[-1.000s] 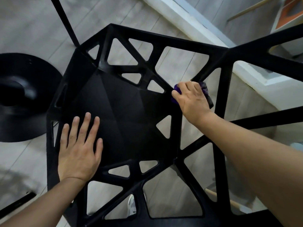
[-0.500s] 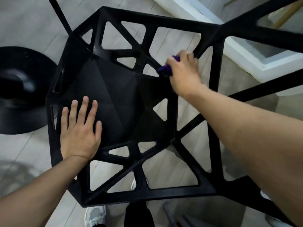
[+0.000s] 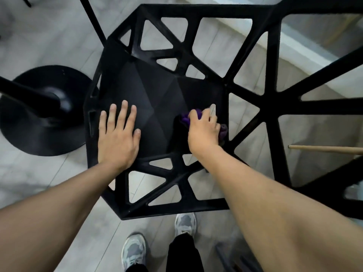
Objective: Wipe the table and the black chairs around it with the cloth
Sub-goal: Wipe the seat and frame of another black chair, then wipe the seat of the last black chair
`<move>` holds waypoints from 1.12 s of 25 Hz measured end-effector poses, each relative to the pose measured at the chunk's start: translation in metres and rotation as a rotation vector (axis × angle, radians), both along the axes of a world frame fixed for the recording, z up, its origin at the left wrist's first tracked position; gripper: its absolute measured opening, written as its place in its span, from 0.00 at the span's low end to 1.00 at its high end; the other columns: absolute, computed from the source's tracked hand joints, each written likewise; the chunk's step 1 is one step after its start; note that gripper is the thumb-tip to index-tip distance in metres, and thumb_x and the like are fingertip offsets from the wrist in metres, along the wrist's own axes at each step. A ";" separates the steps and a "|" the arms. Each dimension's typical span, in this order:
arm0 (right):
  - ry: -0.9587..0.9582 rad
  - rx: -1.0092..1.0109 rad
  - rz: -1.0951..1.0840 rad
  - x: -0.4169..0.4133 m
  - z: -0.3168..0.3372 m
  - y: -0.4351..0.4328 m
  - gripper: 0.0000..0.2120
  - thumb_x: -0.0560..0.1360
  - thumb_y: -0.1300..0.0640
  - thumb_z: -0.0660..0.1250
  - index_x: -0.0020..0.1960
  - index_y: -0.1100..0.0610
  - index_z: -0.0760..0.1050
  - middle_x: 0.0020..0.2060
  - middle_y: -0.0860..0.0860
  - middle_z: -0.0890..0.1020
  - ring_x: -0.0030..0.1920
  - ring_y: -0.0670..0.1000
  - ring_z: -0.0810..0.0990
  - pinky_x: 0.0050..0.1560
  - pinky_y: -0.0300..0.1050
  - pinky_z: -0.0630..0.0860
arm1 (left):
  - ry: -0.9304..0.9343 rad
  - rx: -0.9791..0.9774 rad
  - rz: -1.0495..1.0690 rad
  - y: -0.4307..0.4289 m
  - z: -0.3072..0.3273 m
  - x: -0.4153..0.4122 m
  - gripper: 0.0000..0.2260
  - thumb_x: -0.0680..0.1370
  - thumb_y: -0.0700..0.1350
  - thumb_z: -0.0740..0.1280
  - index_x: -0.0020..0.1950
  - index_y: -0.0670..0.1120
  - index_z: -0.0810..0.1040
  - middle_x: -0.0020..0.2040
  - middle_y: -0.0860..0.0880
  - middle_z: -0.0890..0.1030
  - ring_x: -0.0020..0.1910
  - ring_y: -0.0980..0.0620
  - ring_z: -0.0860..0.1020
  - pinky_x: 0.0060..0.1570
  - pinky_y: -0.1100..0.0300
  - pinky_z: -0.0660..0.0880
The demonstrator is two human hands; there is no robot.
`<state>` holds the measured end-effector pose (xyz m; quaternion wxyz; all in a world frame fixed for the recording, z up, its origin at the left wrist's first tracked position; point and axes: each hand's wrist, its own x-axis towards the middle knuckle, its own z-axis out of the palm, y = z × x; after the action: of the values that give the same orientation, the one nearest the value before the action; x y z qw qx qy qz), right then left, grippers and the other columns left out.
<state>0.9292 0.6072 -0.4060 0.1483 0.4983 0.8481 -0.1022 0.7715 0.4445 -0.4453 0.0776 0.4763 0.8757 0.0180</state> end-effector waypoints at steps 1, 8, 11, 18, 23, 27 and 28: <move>-0.045 -0.034 -0.080 -0.005 0.005 -0.013 0.25 0.75 0.66 0.64 0.69 0.53 0.62 0.70 0.61 0.61 0.67 0.64 0.66 0.66 0.58 0.66 | -0.065 -0.025 -0.018 -0.001 0.003 -0.006 0.27 0.85 0.53 0.51 0.83 0.47 0.53 0.84 0.45 0.51 0.83 0.41 0.48 0.80 0.44 0.41; 0.261 -0.320 -0.133 0.018 0.070 -0.082 0.17 0.78 0.59 0.67 0.64 0.48 0.68 0.63 0.56 0.66 0.62 0.59 0.68 0.63 0.58 0.73 | -0.584 -0.244 0.089 -0.035 0.100 0.026 0.24 0.84 0.51 0.59 0.81 0.50 0.62 0.83 0.48 0.57 0.82 0.44 0.55 0.79 0.47 0.55; 0.519 -0.242 -0.153 0.034 0.137 -0.096 0.18 0.78 0.56 0.68 0.65 0.45 0.70 0.63 0.53 0.67 0.62 0.56 0.68 0.61 0.53 0.74 | -0.576 -0.133 0.088 -0.072 0.168 0.066 0.21 0.83 0.49 0.61 0.77 0.50 0.69 0.80 0.47 0.65 0.77 0.44 0.65 0.76 0.48 0.63; 0.840 -0.084 -0.243 0.086 0.301 -0.137 0.18 0.75 0.58 0.71 0.63 0.47 0.76 0.59 0.46 0.69 0.59 0.49 0.72 0.57 0.32 0.70 | -0.453 0.108 -0.060 -0.106 0.356 0.111 0.16 0.81 0.45 0.64 0.69 0.48 0.77 0.72 0.48 0.73 0.69 0.45 0.71 0.70 0.49 0.67; 0.968 -0.022 -0.291 0.128 0.394 -0.119 0.16 0.76 0.57 0.70 0.62 0.45 0.76 0.58 0.47 0.70 0.59 0.51 0.74 0.62 0.45 0.75 | -0.353 0.236 -0.136 -0.077 0.460 0.142 0.15 0.80 0.45 0.65 0.67 0.48 0.77 0.68 0.49 0.76 0.65 0.44 0.73 0.65 0.48 0.70; 1.017 0.041 -0.294 0.169 0.452 -0.093 0.15 0.76 0.56 0.69 0.62 0.46 0.76 0.58 0.48 0.71 0.59 0.52 0.76 0.61 0.47 0.77 | -0.295 0.258 -0.169 -0.054 0.516 0.175 0.14 0.82 0.47 0.63 0.67 0.50 0.77 0.67 0.50 0.76 0.66 0.45 0.73 0.65 0.51 0.67; 1.019 0.060 -0.284 0.180 0.462 -0.085 0.16 0.76 0.56 0.69 0.62 0.46 0.76 0.59 0.48 0.71 0.59 0.52 0.75 0.61 0.47 0.77 | -0.289 0.271 -0.165 -0.048 0.527 0.182 0.14 0.82 0.47 0.63 0.67 0.50 0.77 0.68 0.50 0.76 0.66 0.46 0.73 0.66 0.51 0.66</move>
<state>1.1095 0.5217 0.0557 -0.3121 0.4993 0.7394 -0.3263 0.9535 0.3965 0.0817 0.1388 0.5450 0.8030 0.1971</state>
